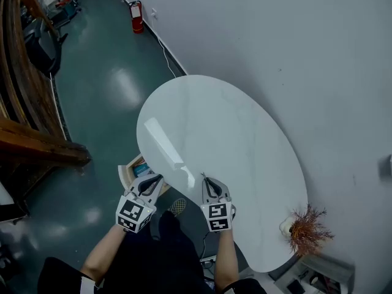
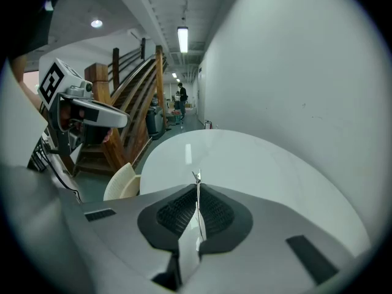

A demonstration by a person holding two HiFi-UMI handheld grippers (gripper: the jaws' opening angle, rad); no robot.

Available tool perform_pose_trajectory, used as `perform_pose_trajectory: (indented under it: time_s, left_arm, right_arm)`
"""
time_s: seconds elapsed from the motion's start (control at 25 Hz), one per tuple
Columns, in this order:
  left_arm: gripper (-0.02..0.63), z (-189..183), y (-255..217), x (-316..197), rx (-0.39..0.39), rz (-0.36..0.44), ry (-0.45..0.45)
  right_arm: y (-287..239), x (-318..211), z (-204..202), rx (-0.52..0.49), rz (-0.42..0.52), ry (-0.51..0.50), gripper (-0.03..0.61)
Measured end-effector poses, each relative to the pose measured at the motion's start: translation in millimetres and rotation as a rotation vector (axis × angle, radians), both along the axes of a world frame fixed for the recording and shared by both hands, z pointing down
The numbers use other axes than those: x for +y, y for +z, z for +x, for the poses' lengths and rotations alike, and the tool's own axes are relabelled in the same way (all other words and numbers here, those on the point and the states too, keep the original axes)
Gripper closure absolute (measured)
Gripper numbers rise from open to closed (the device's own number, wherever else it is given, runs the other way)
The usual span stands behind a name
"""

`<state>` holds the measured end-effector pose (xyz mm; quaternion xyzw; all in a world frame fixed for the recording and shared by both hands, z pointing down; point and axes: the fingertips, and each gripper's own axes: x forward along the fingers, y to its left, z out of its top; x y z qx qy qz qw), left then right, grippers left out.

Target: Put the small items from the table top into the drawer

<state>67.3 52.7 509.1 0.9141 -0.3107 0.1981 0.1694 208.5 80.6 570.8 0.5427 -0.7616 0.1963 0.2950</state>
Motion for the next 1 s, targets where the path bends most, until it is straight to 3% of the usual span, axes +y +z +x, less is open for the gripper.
perform_pose_trajectory:
  time_s: [0.48, 1.0]
  left_arm:
    - [0.589, -62, -24, -14, 0.005, 0.038, -0.06]
    - [0.589, -154, -14, -26, 0.002, 0.015, -0.187]
  right_arm:
    - [-43, -21, -77, -0.012, 0.077, -0.095, 0.538]
    - [-41, -47, -175, -0.032, 0.064, -0.229, 0.538]
